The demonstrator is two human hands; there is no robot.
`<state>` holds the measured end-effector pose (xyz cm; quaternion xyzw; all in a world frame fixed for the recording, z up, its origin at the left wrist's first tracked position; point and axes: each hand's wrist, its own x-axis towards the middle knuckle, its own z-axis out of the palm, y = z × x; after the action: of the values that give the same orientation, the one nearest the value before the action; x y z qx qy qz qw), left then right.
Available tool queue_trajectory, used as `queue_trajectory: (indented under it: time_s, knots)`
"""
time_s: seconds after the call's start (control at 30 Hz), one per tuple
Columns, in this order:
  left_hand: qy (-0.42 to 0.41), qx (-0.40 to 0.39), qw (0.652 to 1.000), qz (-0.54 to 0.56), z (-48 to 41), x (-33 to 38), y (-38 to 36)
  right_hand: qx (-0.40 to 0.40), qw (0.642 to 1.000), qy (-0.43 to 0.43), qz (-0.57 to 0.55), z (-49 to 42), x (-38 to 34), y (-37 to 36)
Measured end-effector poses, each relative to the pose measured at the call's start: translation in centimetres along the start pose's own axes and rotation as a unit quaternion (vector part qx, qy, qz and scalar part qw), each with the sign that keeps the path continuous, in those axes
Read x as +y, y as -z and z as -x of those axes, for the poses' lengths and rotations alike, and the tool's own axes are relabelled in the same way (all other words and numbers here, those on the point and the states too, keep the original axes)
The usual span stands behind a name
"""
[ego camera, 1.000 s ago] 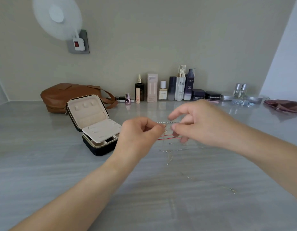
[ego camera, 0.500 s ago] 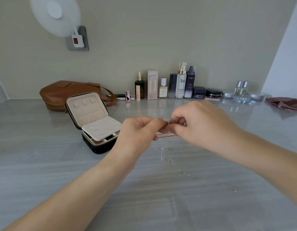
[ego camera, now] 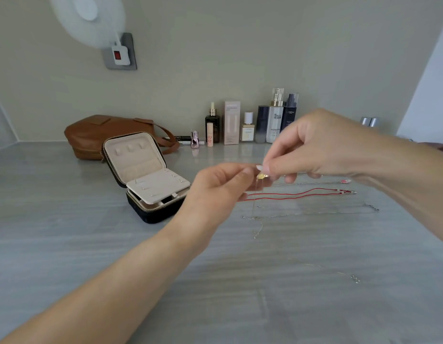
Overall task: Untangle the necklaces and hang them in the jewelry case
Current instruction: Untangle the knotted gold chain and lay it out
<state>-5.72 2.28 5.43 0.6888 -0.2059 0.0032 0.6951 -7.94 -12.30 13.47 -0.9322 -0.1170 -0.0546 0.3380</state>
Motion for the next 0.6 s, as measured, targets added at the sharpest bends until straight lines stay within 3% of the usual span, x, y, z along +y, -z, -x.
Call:
queue_trajectory:
  time_s: [0.3, 0.47, 0.6]
  knots:
    - [0.045, -0.11, 0.99, 0.072, 0.4, 0.2, 0.2, -0.028, 0.997, -0.071, -0.03, 0.0, -1.2, 0.8]
    - [0.032, -0.089, 0.992, 0.087, 0.4, 0.1, 0.1, -0.038, 0.99, -0.105, -0.086, 0.0, -1.3, 0.9]
    - [-0.016, -0.043, 0.998, 0.035, 0.5, 0.3, -0.1, -0.037, 0.985, -0.109, -0.127, 0.1, -0.8, 1.0]
